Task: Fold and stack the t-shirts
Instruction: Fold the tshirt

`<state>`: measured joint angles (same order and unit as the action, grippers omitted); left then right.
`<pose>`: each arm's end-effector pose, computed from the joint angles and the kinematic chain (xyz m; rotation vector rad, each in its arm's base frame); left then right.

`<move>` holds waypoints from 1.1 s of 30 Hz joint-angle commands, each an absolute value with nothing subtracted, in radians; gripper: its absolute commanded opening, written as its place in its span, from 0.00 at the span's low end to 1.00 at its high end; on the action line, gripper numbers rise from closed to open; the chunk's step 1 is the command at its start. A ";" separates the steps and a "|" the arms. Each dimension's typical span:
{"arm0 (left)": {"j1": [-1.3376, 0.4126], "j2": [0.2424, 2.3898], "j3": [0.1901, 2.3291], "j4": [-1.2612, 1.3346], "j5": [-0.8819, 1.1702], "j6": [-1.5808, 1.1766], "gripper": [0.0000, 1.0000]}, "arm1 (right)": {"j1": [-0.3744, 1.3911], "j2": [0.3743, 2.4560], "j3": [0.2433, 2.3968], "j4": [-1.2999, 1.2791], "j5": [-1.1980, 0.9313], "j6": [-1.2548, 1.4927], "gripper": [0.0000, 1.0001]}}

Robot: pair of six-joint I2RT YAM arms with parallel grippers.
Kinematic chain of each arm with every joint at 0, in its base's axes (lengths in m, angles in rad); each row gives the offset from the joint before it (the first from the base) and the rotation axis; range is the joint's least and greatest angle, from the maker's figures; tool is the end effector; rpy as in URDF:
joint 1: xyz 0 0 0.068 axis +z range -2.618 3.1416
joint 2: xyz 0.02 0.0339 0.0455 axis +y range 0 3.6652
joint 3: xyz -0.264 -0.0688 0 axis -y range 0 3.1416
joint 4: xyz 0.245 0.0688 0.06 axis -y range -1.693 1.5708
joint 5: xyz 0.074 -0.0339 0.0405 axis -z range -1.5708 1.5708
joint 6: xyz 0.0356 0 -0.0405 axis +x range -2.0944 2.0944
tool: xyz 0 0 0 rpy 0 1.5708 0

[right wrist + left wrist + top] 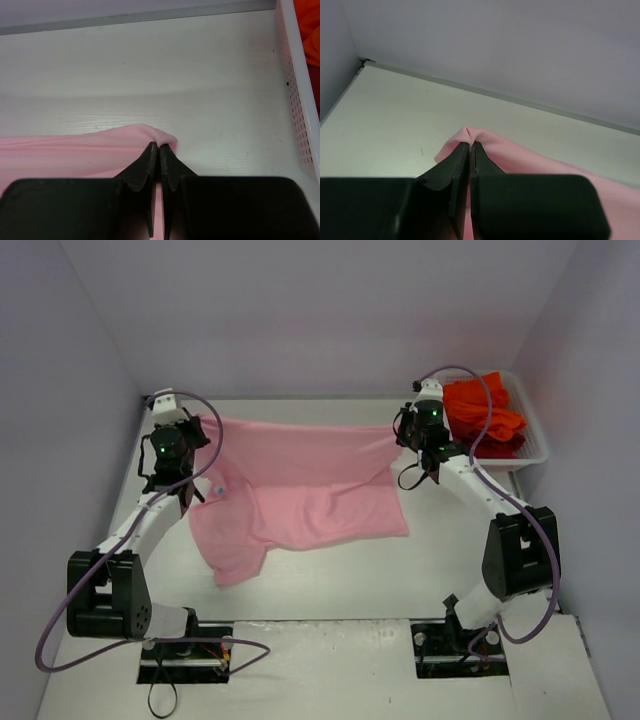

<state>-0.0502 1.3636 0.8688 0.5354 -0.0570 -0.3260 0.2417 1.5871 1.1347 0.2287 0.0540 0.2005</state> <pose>0.3189 -0.0140 0.3128 -0.2562 1.5142 -0.2560 0.3672 0.0885 0.3000 0.0017 1.8021 0.2679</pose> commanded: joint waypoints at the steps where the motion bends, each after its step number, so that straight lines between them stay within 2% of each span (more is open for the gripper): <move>1: -0.037 1.293 0.884 0.621 -0.075 -0.328 0.00 | 0.232 1.549 1.157 0.324 0.057 0.180 0.00; 14: -0.037 1.227 0.853 0.598 -0.072 -0.331 0.00 | 0.236 1.506 1.155 0.319 0.058 0.170 0.00; 33: -0.037 1.362 0.896 0.650 -0.069 -0.333 0.00 | 0.239 1.586 1.152 0.345 0.061 0.169 0.00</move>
<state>-0.0490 1.3769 0.8375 0.5453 -0.0574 -0.3275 0.2420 1.5772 1.1324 0.2634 0.0448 0.1825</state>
